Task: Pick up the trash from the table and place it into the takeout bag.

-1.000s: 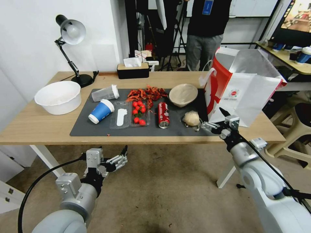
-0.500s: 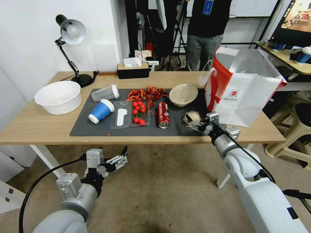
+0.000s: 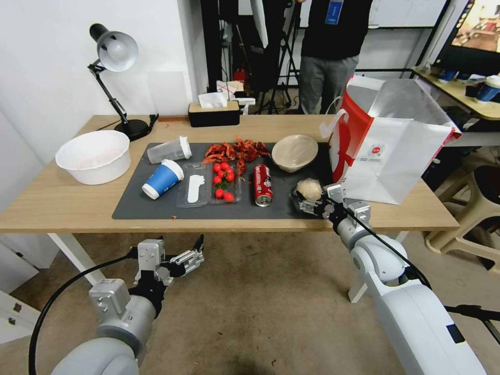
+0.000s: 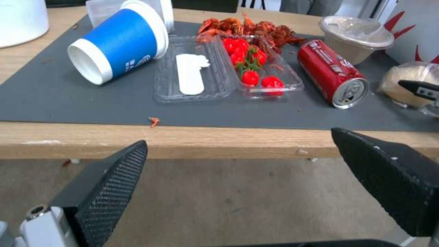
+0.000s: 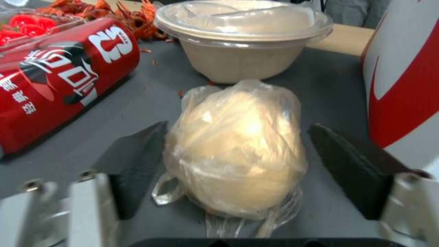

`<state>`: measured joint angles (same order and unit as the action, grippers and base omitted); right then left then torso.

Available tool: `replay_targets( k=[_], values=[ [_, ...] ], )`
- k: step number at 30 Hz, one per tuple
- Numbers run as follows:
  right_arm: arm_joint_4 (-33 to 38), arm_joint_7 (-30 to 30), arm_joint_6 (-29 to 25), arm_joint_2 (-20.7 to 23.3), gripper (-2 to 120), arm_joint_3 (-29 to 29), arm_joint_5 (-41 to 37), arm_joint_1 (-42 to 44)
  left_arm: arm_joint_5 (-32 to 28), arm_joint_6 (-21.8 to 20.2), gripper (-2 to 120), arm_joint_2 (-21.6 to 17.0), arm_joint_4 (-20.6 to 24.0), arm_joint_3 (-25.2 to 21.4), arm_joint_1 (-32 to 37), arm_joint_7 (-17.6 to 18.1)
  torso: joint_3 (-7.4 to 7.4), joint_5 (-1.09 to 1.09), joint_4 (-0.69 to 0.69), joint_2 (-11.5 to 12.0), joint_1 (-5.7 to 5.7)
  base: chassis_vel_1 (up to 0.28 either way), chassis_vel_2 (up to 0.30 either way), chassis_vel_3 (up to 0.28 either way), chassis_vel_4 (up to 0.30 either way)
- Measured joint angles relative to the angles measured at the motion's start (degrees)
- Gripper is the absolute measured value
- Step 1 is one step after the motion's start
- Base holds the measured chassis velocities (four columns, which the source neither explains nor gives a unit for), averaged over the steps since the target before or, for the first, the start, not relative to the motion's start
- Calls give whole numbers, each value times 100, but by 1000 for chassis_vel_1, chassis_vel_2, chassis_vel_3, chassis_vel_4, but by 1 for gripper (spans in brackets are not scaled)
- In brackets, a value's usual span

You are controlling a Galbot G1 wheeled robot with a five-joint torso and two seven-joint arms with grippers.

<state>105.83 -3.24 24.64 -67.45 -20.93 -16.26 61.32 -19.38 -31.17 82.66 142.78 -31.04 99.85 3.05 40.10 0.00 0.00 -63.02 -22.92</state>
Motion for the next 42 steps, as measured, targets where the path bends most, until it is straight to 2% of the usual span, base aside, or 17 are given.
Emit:
replay_targets(
  k=[3, 4, 8, 9, 13, 14, 17, 21, 29, 35, 38, 41, 42],
  values=[
    [5, 120, 104, 5, 63, -15, -46, 11, 1, 1, 100, 2, 0, 11, 2, 2, 0, 0, 0, 0, 0, 0, 0, 0, 0],
    [5, 120, 104, 5, 63, -15, -46, 11, 1, 1, 100, 2, 0, 11, 2, 2, 0, 0, 0, 0, 0, 0, 0, 0, 0],
    [3, 138, 189, 51, 44, -26, -147, 5, -2, 3, 100, -12, -4, 12, -8, 8, 0, 0, 0, 0, 0, 0, 0, 0, 0],
    [3, 138, 189, 51, 44, -26, -147, 5, -2, 3, 100, -12, -4, 12, -8, 8, 0, 0, 0, 0, 0, 0, 0, 0, 0],
    [-1, 137, 214, 58, 26, -20, -212, -15, -3, 11, 100, -5, -6, 20, -11, 18, 0, 0, 0, 0, 0, 0, 0, 0, 0],
    [-1, 137, 214, 58, 26, -20, -212, -15, -3, 11, 100, -5, -6, 20, -11, 18, 0, 0, 0, 0, 0, 0, 0, 0, 0],
    [-1, 137, 216, 57, 12, -6, -241, -17, -5, 28, 100, -17, -5, 7, -6, 26, 0, 0, 0, -1, 0, 0, 0, 0, 0],
    [19, 136, 189, 60, 4, -1, -286, -22, -8, 35, 100, -27, 2, -5, 4, 29, 0, 0, 0, 0, 0, 0, 0, 0, 0],
    [487, -21, -9, 310, 2, -181, -572, -59, -10, 46, 100, -28, 30, -10, 12, 37, 0, 1, 0, 0, 0, 0, 0, 0, 0],
    [1170, -171, -221, 986, 2, -508, -1464, -436, -12, 53, 100, -35, 41, -59, 39, 46, 0, 0, -1, -1, 0, 0, 0, 0, 0],
    [1344, -48, -233, 1241, 2, -556, -1817, -713, -13, 55, 100, -32, 41, -68, 55, 52, 0, 0, 0, -2, 0, 0, 0, 0, 0],
    [1479, 390, -100, 1634, 2, -580, -2355, -1308, -13, 57, 100, -16, 42, -83, 74, 61, 0, 0, 0, -2, 0, 0, 0, 0, 0],
    [1479, 390, -100, 1634, 2, -580, -2355, -1308, -13, 57, 100, -16, 42, -83, 74, 61, 0, 0, 0, -2, 0, 0, 0, 0, 0]
  ],
)
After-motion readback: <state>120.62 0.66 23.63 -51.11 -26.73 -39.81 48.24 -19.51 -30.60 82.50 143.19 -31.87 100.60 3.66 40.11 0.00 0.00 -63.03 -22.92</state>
